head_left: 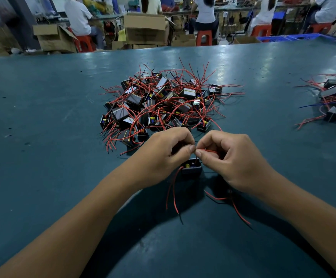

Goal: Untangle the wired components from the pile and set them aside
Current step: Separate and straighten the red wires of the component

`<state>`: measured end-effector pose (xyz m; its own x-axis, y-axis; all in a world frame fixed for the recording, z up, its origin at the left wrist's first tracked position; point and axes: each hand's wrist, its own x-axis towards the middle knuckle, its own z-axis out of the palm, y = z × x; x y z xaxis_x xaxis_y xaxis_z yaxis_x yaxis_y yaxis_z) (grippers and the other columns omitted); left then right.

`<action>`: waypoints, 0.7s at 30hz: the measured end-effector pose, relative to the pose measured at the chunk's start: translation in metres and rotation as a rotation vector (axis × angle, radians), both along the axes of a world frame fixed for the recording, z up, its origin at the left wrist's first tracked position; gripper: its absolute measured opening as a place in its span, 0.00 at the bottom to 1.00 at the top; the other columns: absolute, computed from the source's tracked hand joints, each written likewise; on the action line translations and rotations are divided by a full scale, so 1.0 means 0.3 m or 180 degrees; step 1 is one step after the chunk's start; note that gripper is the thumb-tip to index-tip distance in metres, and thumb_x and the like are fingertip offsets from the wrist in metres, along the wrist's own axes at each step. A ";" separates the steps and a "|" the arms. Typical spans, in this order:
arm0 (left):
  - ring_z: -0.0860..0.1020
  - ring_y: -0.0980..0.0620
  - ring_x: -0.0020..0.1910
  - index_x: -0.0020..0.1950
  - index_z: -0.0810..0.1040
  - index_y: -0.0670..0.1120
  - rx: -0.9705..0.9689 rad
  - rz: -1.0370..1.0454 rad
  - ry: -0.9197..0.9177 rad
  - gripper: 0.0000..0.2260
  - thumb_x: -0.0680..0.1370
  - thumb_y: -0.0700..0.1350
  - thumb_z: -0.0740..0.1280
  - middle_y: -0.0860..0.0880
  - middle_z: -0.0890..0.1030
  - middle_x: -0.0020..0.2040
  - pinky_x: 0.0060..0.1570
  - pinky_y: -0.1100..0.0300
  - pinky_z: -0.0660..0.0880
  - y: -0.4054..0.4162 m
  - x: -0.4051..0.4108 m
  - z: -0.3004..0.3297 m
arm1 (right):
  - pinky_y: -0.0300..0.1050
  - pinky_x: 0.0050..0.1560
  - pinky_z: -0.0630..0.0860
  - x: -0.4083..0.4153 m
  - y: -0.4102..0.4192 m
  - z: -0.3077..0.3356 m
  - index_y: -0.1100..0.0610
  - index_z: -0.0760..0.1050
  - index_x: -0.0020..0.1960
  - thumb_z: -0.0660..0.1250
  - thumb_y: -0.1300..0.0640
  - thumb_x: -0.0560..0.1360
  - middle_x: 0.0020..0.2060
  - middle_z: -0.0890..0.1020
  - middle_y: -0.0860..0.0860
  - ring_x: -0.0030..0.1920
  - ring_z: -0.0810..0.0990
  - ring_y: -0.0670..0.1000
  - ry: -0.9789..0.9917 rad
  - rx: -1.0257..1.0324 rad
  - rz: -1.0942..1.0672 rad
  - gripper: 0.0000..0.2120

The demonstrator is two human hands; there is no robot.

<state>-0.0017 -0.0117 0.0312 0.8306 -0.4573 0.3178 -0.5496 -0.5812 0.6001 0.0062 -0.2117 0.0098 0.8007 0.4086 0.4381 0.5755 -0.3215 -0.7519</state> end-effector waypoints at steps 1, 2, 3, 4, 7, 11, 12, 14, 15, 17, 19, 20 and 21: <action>0.70 0.59 0.35 0.45 0.75 0.50 -0.0054 0.0014 0.0105 0.05 0.81 0.45 0.64 0.57 0.73 0.36 0.35 0.68 0.65 0.001 0.000 -0.001 | 0.33 0.30 0.64 -0.003 0.000 0.003 0.51 0.77 0.41 0.72 0.61 0.76 0.25 0.69 0.44 0.27 0.65 0.42 -0.0078 -0.0060 -0.0005 0.08; 0.69 0.59 0.33 0.45 0.75 0.50 -0.0116 0.0022 0.0241 0.06 0.82 0.46 0.64 0.57 0.73 0.35 0.34 0.67 0.64 0.001 0.000 -0.001 | 0.32 0.30 0.63 -0.005 0.001 0.006 0.52 0.77 0.41 0.72 0.62 0.76 0.25 0.69 0.44 0.27 0.65 0.42 -0.0158 -0.0119 -0.0006 0.08; 0.68 0.59 0.32 0.44 0.76 0.50 -0.0187 0.0017 0.0388 0.07 0.82 0.46 0.64 0.57 0.72 0.34 0.33 0.67 0.64 0.001 -0.001 0.000 | 0.32 0.30 0.63 -0.007 0.001 0.008 0.52 0.77 0.41 0.72 0.62 0.75 0.25 0.69 0.44 0.27 0.66 0.43 -0.0232 -0.0168 -0.0005 0.08; 0.67 0.59 0.31 0.43 0.76 0.50 -0.0275 0.0002 0.0541 0.07 0.81 0.46 0.64 0.57 0.71 0.32 0.33 0.65 0.64 0.000 -0.002 0.003 | 0.31 0.30 0.63 -0.008 0.001 0.010 0.53 0.77 0.41 0.72 0.62 0.75 0.25 0.69 0.44 0.27 0.66 0.43 -0.0307 -0.0214 -0.0006 0.08; 0.66 0.54 0.31 0.39 0.76 0.49 -0.0643 0.0051 0.1021 0.07 0.77 0.47 0.64 0.53 0.70 0.31 0.32 0.58 0.63 -0.011 -0.009 0.016 | 0.30 0.32 0.64 -0.013 0.005 0.013 0.53 0.77 0.42 0.72 0.62 0.74 0.27 0.73 0.44 0.28 0.69 0.44 -0.0583 -0.0412 -0.0037 0.06; 0.66 0.54 0.28 0.36 0.77 0.44 -0.1176 0.0258 0.1948 0.07 0.74 0.41 0.65 0.50 0.72 0.30 0.27 0.64 0.63 -0.020 -0.019 0.019 | 0.32 0.33 0.66 -0.018 0.006 0.021 0.57 0.79 0.43 0.70 0.59 0.74 0.30 0.77 0.47 0.32 0.72 0.46 -0.0987 -0.0695 -0.0056 0.02; 0.65 0.55 0.28 0.37 0.76 0.43 -0.1258 0.0251 0.2213 0.07 0.76 0.39 0.64 0.49 0.72 0.30 0.26 0.66 0.62 -0.024 -0.024 0.016 | 0.32 0.33 0.66 -0.017 0.004 0.022 0.57 0.79 0.44 0.70 0.59 0.74 0.31 0.76 0.46 0.32 0.71 0.46 -0.1040 -0.0728 -0.0048 0.02; 0.65 0.55 0.28 0.38 0.76 0.43 -0.1375 0.0229 0.2548 0.09 0.78 0.37 0.63 0.49 0.73 0.31 0.26 0.66 0.60 -0.029 -0.026 0.009 | 0.31 0.34 0.65 -0.014 0.000 0.024 0.56 0.79 0.44 0.70 0.59 0.74 0.31 0.75 0.45 0.32 0.71 0.44 -0.1018 -0.0700 -0.0022 0.01; 0.65 0.55 0.27 0.38 0.77 0.44 -0.1393 0.0241 0.2521 0.10 0.79 0.37 0.63 0.49 0.73 0.31 0.26 0.65 0.60 -0.027 -0.024 0.010 | 0.30 0.34 0.65 -0.012 -0.002 0.024 0.56 0.79 0.44 0.70 0.60 0.74 0.31 0.75 0.44 0.31 0.71 0.43 -0.0961 -0.0648 -0.0017 0.01; 0.67 0.56 0.27 0.38 0.78 0.46 -0.0978 0.0313 0.1734 0.10 0.79 0.38 0.66 0.55 0.74 0.30 0.28 0.64 0.62 -0.005 -0.013 0.016 | 0.29 0.34 0.65 -0.007 -0.007 0.022 0.57 0.78 0.43 0.71 0.60 0.74 0.29 0.75 0.45 0.30 0.71 0.44 -0.0817 -0.0526 -0.0023 0.02; 0.70 0.60 0.30 0.42 0.79 0.48 -0.0205 0.0254 0.0436 0.06 0.77 0.40 0.70 0.59 0.76 0.33 0.32 0.68 0.66 0.024 0.001 0.025 | 0.29 0.33 0.65 -0.004 -0.012 0.020 0.57 0.78 0.43 0.71 0.60 0.75 0.28 0.74 0.44 0.29 0.70 0.43 -0.0675 -0.0421 -0.0030 0.03; 0.72 0.60 0.33 0.45 0.79 0.49 0.0017 0.0142 -0.0028 0.05 0.76 0.40 0.72 0.59 0.77 0.36 0.36 0.71 0.67 0.035 0.005 0.029 | 0.29 0.33 0.65 -0.003 -0.015 0.020 0.56 0.78 0.43 0.71 0.60 0.75 0.27 0.74 0.44 0.29 0.70 0.43 -0.0606 -0.0371 -0.0029 0.03; 0.74 0.59 0.36 0.47 0.80 0.49 0.0115 0.0026 -0.0309 0.05 0.76 0.40 0.73 0.59 0.77 0.40 0.38 0.72 0.67 0.041 0.007 0.030 | 0.29 0.33 0.65 -0.002 -0.017 0.020 0.55 0.78 0.42 0.71 0.60 0.75 0.27 0.73 0.43 0.28 0.69 0.42 -0.0536 -0.0324 -0.0022 0.04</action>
<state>0.0003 0.0005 0.0403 0.8005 -0.4632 0.3803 -0.5992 -0.6063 0.5228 0.0055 -0.2169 0.0157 0.7225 0.4523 0.5228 0.6879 -0.3954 -0.6086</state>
